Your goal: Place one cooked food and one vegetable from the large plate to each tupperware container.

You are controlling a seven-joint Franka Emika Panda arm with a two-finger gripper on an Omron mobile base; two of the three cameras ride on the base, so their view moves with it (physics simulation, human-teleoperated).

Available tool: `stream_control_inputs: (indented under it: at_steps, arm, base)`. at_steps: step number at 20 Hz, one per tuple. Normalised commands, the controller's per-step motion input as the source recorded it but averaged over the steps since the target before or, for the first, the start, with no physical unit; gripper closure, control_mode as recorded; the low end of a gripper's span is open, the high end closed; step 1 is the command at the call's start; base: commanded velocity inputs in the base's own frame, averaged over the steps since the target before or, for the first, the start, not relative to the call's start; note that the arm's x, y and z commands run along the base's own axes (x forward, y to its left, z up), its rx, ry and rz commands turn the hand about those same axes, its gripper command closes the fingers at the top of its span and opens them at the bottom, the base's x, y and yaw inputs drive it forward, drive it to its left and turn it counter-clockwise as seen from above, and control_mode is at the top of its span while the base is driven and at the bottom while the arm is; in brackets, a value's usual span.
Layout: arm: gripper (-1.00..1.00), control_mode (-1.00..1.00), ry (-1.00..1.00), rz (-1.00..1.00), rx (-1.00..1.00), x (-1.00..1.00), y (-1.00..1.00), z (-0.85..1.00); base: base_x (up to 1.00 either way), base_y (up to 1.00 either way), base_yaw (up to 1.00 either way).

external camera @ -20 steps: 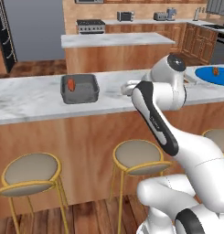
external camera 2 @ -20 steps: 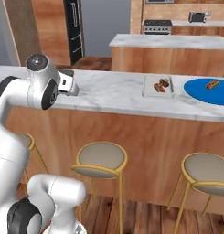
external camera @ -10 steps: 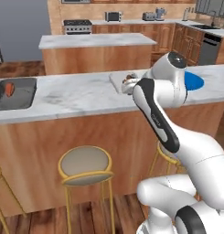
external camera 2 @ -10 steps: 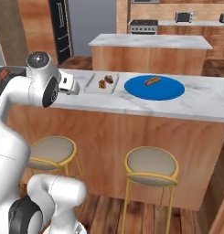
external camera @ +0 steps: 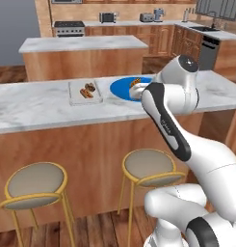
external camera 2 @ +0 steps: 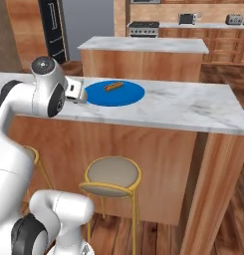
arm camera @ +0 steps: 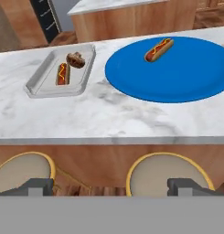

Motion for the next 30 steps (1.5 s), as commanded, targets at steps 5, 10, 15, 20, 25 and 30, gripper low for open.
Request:
stream_control_inputs:
  at_steps: [5,10,15,20,25,30]
  arm:
    - [-1.0,1.0,0.0,0.0,0.0,0.0,0.0,0.0]
    - [-1.0,1.0,0.0,0.0,0.0,0.0,0.0,0.0]
    - [-1.0,1.0,0.0,0.0,0.0,0.0,0.0,0.0]
    - [-1.0,-1.0,0.03,-0.03,0.01,0.4,-0.03,0.0]
    - [-1.0,-1.0,0.08,-0.07,0.03,1.0,-0.23,0.0]
    - [-1.0,-1.0,0.1,-0.11,0.0,0.96,-0.22,0.0]
  base:
    - [0.74,-0.15,0.0]
    - [1.0,0.01,0.0]
    - [1.0,-0.04,-0.01]
    - [0.6,0.0,-0.05]
    - [0.0,0.0,0.0]
    - [0.0,0.0,0.0]
